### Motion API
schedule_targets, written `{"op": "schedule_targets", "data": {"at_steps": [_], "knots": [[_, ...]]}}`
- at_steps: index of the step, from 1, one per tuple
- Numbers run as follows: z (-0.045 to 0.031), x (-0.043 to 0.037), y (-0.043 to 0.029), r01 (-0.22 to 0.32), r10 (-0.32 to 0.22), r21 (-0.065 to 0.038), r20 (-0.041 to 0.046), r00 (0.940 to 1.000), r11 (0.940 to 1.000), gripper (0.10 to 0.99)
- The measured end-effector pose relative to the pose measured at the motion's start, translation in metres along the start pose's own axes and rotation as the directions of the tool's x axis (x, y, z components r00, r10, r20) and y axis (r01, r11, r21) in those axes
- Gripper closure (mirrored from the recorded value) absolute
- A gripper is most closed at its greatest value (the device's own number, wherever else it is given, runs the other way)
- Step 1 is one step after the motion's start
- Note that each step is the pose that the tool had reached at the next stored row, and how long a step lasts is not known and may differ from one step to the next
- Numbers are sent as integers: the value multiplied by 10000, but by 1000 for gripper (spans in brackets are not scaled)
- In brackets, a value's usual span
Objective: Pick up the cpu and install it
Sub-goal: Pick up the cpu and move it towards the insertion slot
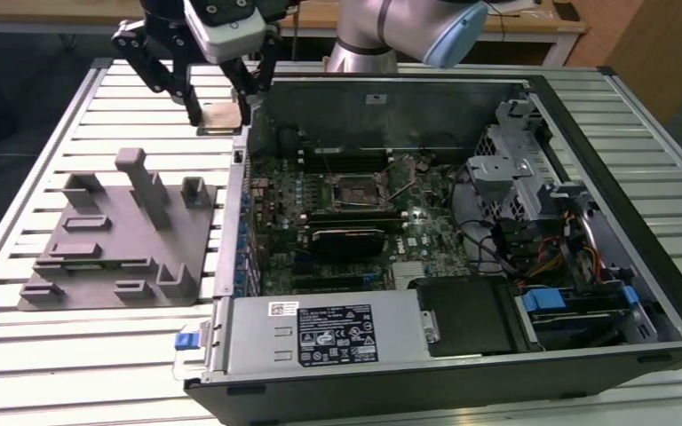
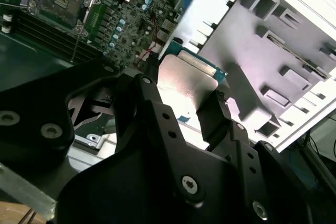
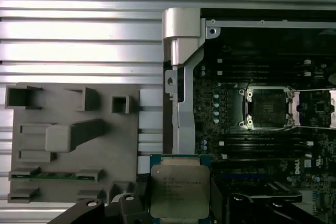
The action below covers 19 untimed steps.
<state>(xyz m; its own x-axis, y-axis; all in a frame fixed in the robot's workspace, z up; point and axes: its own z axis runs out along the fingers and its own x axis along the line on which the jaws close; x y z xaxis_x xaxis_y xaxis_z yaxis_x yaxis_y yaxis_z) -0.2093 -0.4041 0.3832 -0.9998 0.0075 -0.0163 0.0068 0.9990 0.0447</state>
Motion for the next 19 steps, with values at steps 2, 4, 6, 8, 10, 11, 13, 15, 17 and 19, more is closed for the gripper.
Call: {"op": "schedule_targets", "data": {"at_steps": [2, 4, 6, 8, 10, 11, 13, 15, 17, 19], "knots": [[1, -45, 0, -1, 1, 0, -1, 10000, 10000, 541], [2, -87, 1, -1, 1, -1, 0, 10000, 10000, 541], [2, -128, 1, -1, 1, 0, 0, 10000, 10000, 541], [3, -169, 1, 0, 0, -1, 0, 10000, 10000, 541], [3, -207, 2, 0, 0, 0, -1, 10000, 10000, 541], [4, -225, 2, 0, 0, 0, -1, 10000, 10000, 541], [5, -262, 2, -1, 1, 0, 0, 10000, 10000, 541], [5, -300, 2, -1, 1, 0, 0, 10000, 10000, 541], [6, -338, 2, 0, 0, -1, 0, 10000, 10000, 541], [6, -376, 2, 0, 0, 0, 0, 10000, 10000, 541]]}}
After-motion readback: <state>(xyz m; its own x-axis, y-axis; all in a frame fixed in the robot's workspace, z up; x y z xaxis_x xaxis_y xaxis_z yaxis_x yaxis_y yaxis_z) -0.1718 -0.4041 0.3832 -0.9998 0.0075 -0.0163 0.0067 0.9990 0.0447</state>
